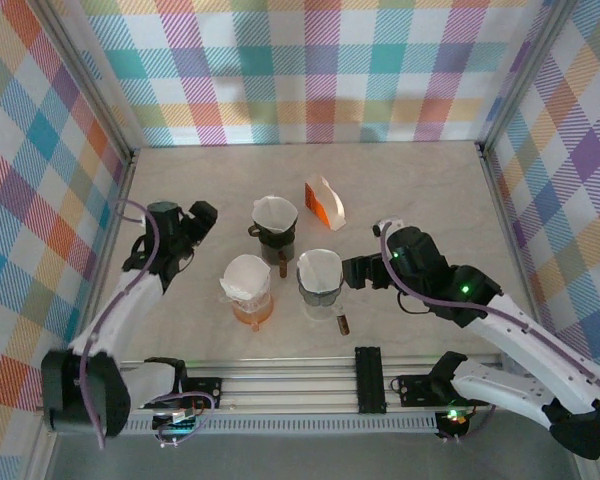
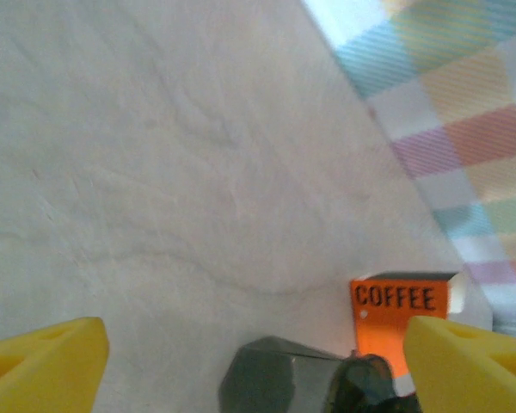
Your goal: Place the coffee filter in the dripper
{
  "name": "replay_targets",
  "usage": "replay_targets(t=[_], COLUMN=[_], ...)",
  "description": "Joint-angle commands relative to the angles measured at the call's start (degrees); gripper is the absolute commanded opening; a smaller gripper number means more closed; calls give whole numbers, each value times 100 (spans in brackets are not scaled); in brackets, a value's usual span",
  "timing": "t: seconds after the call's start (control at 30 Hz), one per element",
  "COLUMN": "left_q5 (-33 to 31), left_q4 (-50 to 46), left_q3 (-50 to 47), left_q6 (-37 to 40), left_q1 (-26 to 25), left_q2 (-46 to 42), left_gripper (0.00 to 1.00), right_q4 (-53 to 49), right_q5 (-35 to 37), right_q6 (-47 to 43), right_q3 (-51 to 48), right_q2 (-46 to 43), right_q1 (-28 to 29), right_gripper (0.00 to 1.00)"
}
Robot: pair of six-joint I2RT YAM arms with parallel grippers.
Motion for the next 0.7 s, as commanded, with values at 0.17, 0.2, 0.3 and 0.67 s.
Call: replay_targets(t=[0.17,0.2,0.3,0.67], left_q5=[-2584,-2437,-2390,-3069], left_q4=[-1515,-1316,-900,2069], left_q3=[241,151,37,-1117], left_q6=[1093,1330,1863,3968], left_q1=[-258,-254,-252,-215], left_q2=[-780,-741,-500,644], left_gripper=[100,100,100,100], right_q4=[1078,1170,1370,1559], right_q5=[718,818,1007,1493], right_q6=[-398,-406,-489,-586], right_q3=[-533,-565,-585,-813], right_q2=[-194,-202,-190,-273], right_q1=[-3,-4,-6,-5], right_gripper=[99,99,99,99])
